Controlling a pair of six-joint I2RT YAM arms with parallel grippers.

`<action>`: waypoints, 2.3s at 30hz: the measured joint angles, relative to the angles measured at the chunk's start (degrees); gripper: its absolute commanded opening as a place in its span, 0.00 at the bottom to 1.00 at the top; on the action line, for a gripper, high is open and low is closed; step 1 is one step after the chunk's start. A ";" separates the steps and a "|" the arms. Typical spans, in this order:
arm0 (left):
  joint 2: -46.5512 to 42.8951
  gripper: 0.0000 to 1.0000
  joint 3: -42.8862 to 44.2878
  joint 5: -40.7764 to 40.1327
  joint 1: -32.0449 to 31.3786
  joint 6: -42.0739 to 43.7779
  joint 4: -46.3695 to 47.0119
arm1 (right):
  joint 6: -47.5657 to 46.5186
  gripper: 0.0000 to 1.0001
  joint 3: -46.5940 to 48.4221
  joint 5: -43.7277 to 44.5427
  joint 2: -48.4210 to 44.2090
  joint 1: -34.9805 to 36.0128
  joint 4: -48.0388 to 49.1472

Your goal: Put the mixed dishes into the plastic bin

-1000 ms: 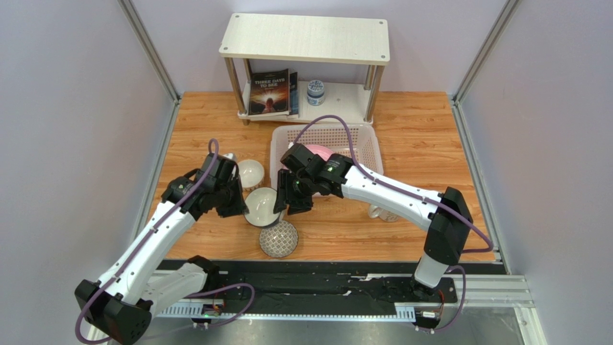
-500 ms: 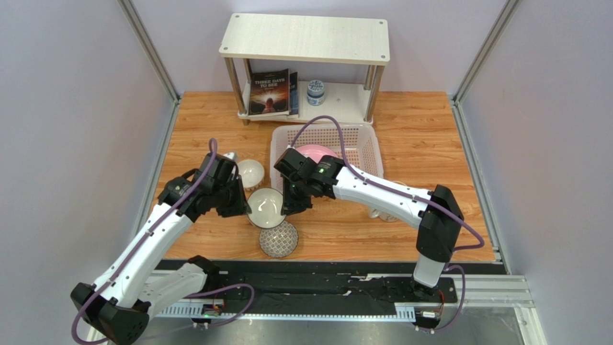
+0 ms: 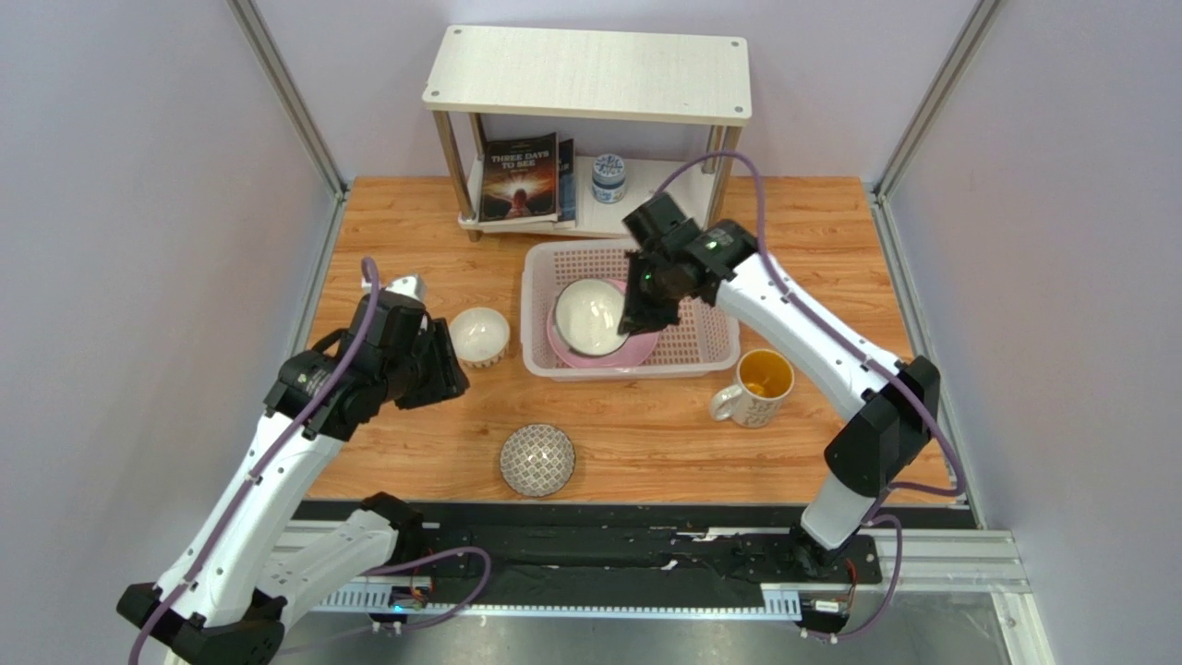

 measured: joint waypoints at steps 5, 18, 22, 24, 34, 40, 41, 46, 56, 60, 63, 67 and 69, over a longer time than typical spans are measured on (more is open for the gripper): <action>-1.20 0.52 -2.32 0.09 0.00 -0.55 -0.35 | -3.19 0.00 3.69 0.15 0.79 -7.91 -2.14; -2.47 0.51 -4.63 0.55 0.00 -1.09 -0.24 | -5.29 0.00 10.36 -3.30 17.92 -9.03 -1.95; -3.43 0.51 -5.33 0.79 0.00 -1.20 -0.26 | -5.31 0.00 9.90 -3.43 19.47 -9.53 -1.42; -3.78 0.51 -5.70 0.96 0.00 -1.40 -0.26 | -5.29 0.00 9.90 -3.43 20.35 -9.90 -0.87; -3.85 0.50 -6.51 1.42 0.00 -1.97 -0.28 | -4.46 0.00 11.10 -2.91 28.20 -10.78 -0.79; -3.80 0.50 -6.51 1.40 0.00 -2.10 -0.28 | -3.39 0.08 11.19 -2.36 28.87 -10.78 -0.61; -3.78 0.50 -6.51 1.40 0.00 -2.12 -0.28 | -3.34 0.13 11.19 -2.23 28.87 -10.78 -0.61; -3.80 0.49 -6.58 1.38 0.00 -2.19 -0.28 | -3.28 0.30 11.45 -1.92 28.87 -11.04 -0.61; -3.87 0.52 -8.24 1.40 0.00 -2.47 -0.20 | -3.52 0.55 12.00 -1.95 28.74 -11.74 -0.39; -4.20 0.57 -11.52 2.89 0.00 -2.58 1.68 | -3.30 0.63 11.02 -2.14 26.34 -11.78 0.11; -3.48 0.57 -16.09 6.03 0.00 -3.08 4.70 | -3.08 0.64 10.60 -2.38 22.23 -11.78 0.39; 0.13 0.57 -21.88 11.19 0.00 -3.98 9.88 | -2.62 0.64 11.02 -3.19 14.69 -11.78 0.59; 1.55 0.57 -23.32 12.39 0.00 -4.13 11.54 | -2.40 0.64 10.88 -3.58 11.69 -11.63 0.74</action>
